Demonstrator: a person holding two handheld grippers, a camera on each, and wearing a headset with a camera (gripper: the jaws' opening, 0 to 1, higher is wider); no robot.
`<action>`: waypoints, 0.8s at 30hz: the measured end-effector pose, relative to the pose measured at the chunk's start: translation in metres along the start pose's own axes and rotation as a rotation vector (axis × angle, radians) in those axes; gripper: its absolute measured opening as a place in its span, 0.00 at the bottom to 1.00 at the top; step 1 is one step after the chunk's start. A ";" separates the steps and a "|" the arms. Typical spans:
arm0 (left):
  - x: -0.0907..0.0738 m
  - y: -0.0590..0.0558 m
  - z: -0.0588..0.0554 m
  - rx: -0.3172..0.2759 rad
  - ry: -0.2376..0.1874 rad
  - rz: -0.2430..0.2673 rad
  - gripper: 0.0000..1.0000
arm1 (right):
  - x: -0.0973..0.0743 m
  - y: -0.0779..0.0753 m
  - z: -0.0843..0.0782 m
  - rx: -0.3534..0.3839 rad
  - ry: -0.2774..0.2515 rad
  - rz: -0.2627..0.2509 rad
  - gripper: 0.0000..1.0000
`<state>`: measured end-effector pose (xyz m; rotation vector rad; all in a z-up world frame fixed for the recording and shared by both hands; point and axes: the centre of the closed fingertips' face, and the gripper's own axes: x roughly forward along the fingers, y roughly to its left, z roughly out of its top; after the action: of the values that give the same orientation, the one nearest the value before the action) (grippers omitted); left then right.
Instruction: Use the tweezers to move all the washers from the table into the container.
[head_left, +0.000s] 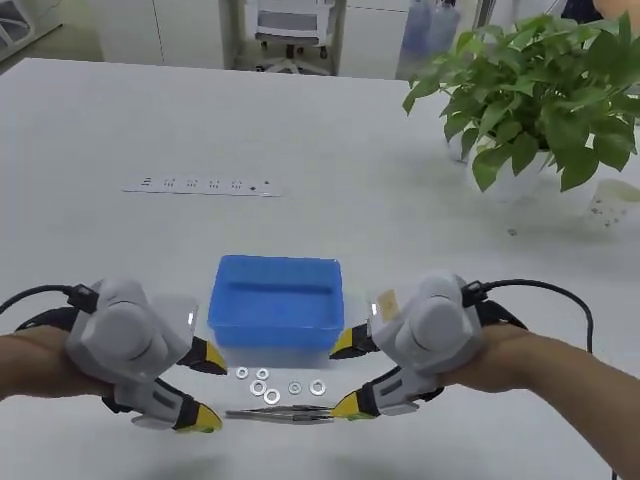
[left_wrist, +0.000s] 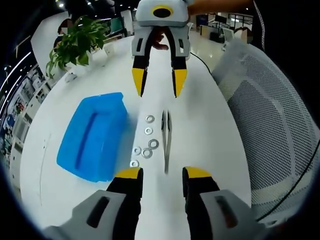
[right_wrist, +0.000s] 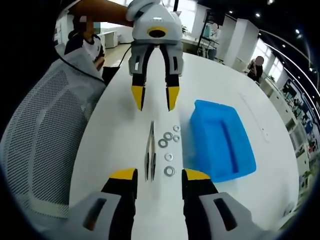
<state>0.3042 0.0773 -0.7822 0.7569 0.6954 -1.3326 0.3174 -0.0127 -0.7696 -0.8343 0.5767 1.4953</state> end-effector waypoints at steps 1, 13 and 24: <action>0.002 0.000 0.000 0.004 0.004 -0.003 0.35 | 0.002 0.001 0.000 -0.005 0.005 0.005 0.35; 0.019 -0.003 -0.003 0.045 0.042 -0.025 0.23 | 0.022 0.009 -0.003 -0.032 0.046 0.065 0.25; 0.028 -0.003 -0.012 0.049 0.084 -0.044 0.17 | 0.038 0.015 -0.005 -0.032 0.071 0.098 0.19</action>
<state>0.3042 0.0701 -0.8119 0.8455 0.7521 -1.3682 0.3047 0.0058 -0.8041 -0.8978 0.6555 1.5728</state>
